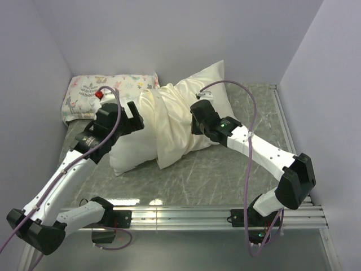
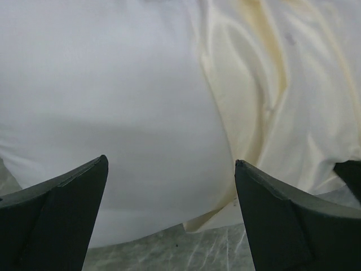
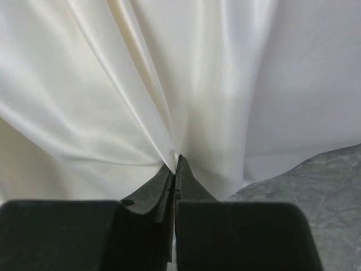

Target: Remove the pillowcase from the pillow

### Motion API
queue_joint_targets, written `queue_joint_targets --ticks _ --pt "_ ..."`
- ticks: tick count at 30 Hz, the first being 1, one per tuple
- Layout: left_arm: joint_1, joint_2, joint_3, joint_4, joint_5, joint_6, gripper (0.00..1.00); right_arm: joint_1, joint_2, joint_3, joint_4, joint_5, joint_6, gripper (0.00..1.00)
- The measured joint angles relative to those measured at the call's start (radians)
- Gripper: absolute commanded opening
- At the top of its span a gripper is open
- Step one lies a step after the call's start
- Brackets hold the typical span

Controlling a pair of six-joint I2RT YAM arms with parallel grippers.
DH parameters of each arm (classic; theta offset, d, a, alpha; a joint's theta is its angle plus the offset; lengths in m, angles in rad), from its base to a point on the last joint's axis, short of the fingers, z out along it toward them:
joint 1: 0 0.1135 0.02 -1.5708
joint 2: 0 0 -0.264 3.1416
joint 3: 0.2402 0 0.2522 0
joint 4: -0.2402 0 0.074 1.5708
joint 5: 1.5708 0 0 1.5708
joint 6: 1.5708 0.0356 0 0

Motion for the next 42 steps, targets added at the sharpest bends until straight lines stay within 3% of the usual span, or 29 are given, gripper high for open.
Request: queue_joint_targets --ticks 6,12,13,14,16,17,20,25,33,39,42 --pt "-0.003 0.013 -0.220 0.064 0.030 -0.061 0.99 -0.013 0.000 0.000 -0.009 -0.028 -0.008 0.00" --pt "0.000 0.079 -0.277 0.204 0.072 -0.086 0.97 -0.014 0.000 0.000 -0.012 -0.051 -0.009 0.00" --pt "0.001 0.106 -0.277 0.226 0.075 -0.086 0.91 -0.014 0.000 0.001 -0.012 -0.054 -0.011 0.00" --pt "0.002 0.131 -0.275 0.248 0.077 -0.087 0.62 -0.014 0.000 0.001 -0.012 -0.056 -0.012 0.00" --pt "0.010 0.219 -0.253 0.282 0.085 -0.092 0.29 -0.017 0.000 0.002 -0.014 -0.056 -0.014 0.00" --pt "0.014 0.256 -0.241 0.299 0.090 -0.095 0.01 -0.020 0.000 0.003 -0.016 -0.056 -0.016 0.00" --pt "0.039 0.317 -0.203 0.320 0.103 -0.085 0.00 -0.053 0.000 0.008 -0.024 -0.068 -0.023 0.00" --pt "0.128 0.283 -0.150 0.260 0.144 -0.062 0.00 -0.174 -0.014 0.008 -0.038 -0.084 -0.027 0.00" --pt "0.473 0.256 0.016 0.087 0.355 -0.004 0.00 -0.383 -0.198 -0.056 -0.058 -0.291 -0.002 0.00" --pt "0.515 0.197 0.012 0.001 0.454 0.000 0.00 -0.504 -0.254 -0.138 -0.063 -0.414 0.006 0.00" --pt "0.526 0.152 -0.053 0.010 0.464 0.003 0.00 -0.475 -0.254 -0.145 -0.072 -0.410 0.005 0.10"
